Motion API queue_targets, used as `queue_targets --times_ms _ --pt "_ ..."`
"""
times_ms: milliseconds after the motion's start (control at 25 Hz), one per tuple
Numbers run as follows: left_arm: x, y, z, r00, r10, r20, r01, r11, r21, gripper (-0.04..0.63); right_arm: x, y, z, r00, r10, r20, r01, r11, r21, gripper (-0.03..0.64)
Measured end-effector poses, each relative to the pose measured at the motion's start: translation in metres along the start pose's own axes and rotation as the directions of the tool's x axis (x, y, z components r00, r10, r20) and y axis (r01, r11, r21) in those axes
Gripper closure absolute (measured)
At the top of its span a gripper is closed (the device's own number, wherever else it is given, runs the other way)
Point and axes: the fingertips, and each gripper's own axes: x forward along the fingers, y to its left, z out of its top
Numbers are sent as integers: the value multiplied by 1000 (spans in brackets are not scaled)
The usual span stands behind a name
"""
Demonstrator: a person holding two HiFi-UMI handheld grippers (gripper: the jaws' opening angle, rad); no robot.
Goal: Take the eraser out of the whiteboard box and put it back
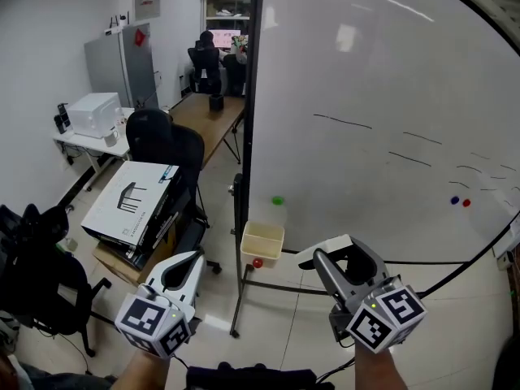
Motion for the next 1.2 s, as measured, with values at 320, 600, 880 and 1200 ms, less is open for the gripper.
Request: queue_targets --times_ms 320,600,880,1200 --pt "13 29 -13 1000 9 -14 -9 1000 -4 567 66 -9 -41 999 -11 -50 11 1000 10 334" --pt "32 83 -35 997 -54 -54 52 998 -46 566 139 -10 -82 991 -103 -87 102 994 -26 333" --pt "58 115 -64 989 -131 -69 127 991 -48 566 195 -28 -138 967 -213 -139 208 977 -45 334" --pt "75 112 -72 993 -88 -77 80 991 -107 566 206 -49 -160 964 -207 -168 203 978 -43 334"
